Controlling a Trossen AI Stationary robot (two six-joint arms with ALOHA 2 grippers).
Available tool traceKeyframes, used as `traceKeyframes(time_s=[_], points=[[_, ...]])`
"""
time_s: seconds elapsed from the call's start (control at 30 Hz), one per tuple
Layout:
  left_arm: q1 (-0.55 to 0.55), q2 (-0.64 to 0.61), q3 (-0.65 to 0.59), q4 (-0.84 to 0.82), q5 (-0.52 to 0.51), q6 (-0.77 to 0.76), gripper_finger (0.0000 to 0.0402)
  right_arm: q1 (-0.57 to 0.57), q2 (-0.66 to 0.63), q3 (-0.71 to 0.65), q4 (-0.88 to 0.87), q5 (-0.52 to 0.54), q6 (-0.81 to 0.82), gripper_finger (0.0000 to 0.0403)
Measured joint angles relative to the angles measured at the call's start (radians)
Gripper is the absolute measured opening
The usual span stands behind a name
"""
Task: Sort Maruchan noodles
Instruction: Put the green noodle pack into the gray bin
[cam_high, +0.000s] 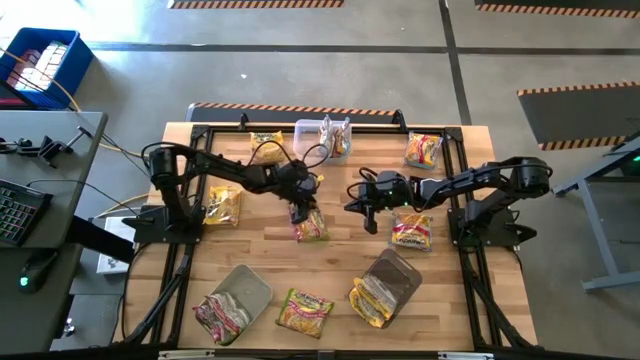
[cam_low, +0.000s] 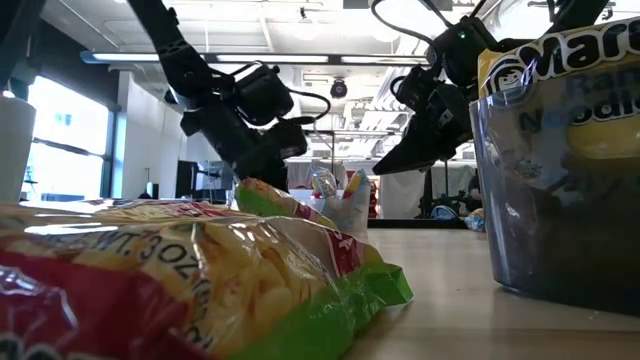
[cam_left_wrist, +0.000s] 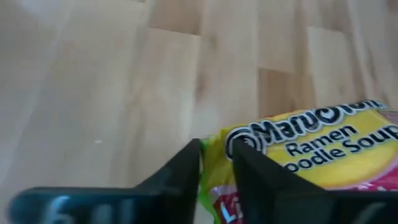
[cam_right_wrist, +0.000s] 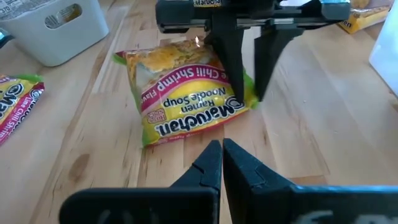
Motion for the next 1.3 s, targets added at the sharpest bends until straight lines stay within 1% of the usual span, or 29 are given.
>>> traceKeyframes(time_s=[0.1,0.17,0.3,0.37,0.4,0.47,0.57,0.8,0.93,1.0,1.13,1.3], points=[[0.0,0.0,0.0,-0.012,0.056,0.037,0.0025,0.0,0.0,0.0,0.0,0.0,0.0,0.0],[0.003,-0.014,-0.001,-0.029,0.073,0.046,0.0007,0.0,0.0,0.0,0.0,0.005,0.0,0.0],[0.018,-0.076,-0.002,-0.048,0.074,0.063,0.0004,0.0,0.001,0.0,0.001,0.086,0.002,0.0001],[0.025,-0.11,-0.002,-0.047,0.073,0.058,0.0002,0.0,0.017,0.0,0.03,0.101,0.0,0.0006],[0.028,-0.129,-0.002,-0.052,0.072,0.056,0.0002,0.0,0.029,0.0,0.053,0.093,0.001,0.0012],[0.031,-0.168,-0.001,-0.063,0.066,0.056,0.0001,0.0,0.064,0.001,0.126,0.039,0.02,0.0027],[0.031,-0.214,-0.002,-0.084,0.061,0.052,0.0001,0.005,0.134,0.002,0.232,-0.009,0.073,0.0063],[0.022,-0.332,-0.002,-0.145,-0.034,0.046,0.0,0.027,0.279,0.002,0.426,0.021,0.165,0.0172],[0.022,-0.406,-0.002,-0.175,-0.075,0.046,0.0,0.027,0.314,0.002,0.501,0.022,0.181,0.0215],[0.02,-0.442,-0.002,-0.185,-0.108,0.043,0.0,0.027,0.318,0.002,0.544,0.021,0.15,0.0226],[0.019,-0.513,-0.002,-0.194,-0.165,0.038,0.0,0.012,0.318,0.002,0.612,0.017,0.115,0.023],[0.019,-0.597,-0.002,-0.199,-0.181,0.031,0.0,-0.021,0.349,0.002,0.706,0.036,0.141,0.0231]])
